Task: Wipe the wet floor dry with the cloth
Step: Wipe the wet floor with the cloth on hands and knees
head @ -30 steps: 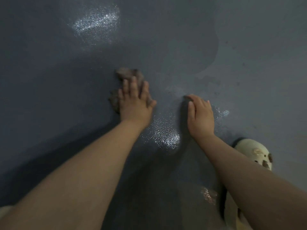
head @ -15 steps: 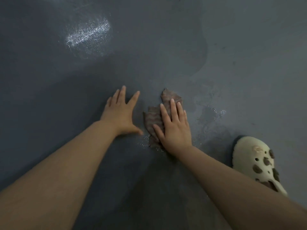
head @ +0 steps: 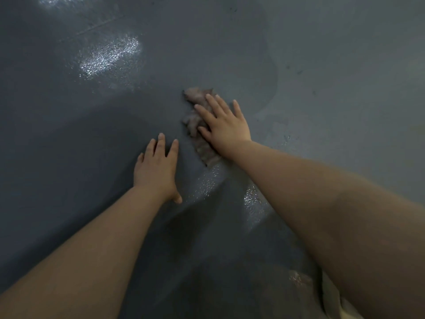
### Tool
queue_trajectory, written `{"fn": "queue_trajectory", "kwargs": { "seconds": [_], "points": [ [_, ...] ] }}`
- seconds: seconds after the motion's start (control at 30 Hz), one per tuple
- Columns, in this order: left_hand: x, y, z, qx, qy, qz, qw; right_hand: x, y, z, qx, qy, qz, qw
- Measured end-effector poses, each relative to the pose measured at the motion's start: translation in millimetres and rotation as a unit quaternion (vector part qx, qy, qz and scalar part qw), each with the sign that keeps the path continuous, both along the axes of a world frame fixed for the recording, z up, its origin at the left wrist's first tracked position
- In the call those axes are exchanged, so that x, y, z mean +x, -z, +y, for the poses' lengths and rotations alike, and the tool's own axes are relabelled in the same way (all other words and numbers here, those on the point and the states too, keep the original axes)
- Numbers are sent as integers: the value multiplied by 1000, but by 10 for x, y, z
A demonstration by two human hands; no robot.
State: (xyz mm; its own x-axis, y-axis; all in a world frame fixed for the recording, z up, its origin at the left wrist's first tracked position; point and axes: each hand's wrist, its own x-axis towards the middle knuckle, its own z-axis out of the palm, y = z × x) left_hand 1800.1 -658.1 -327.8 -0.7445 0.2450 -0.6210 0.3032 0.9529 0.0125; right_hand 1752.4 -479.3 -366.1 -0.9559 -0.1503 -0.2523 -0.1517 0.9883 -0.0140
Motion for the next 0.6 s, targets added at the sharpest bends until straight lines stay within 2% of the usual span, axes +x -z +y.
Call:
{"fn": "queue_trajectory", "kwargs": {
  "seconds": [0.17,0.4,0.47,0.6],
  "points": [
    [-13,-43,85,-18,0,-7,1000,128,-27,500,-25,190,-1,981],
    [-19,-84,98,-25,4,-15,1000,896,-8,570,-44,402,38,914],
    [-21,-96,124,-31,2,-16,999,1144,-20,350,-52,427,33,902],
    [-31,-111,167,-43,-5,-24,999,1391,25,-135,-63,409,13,910]
  ]
}}
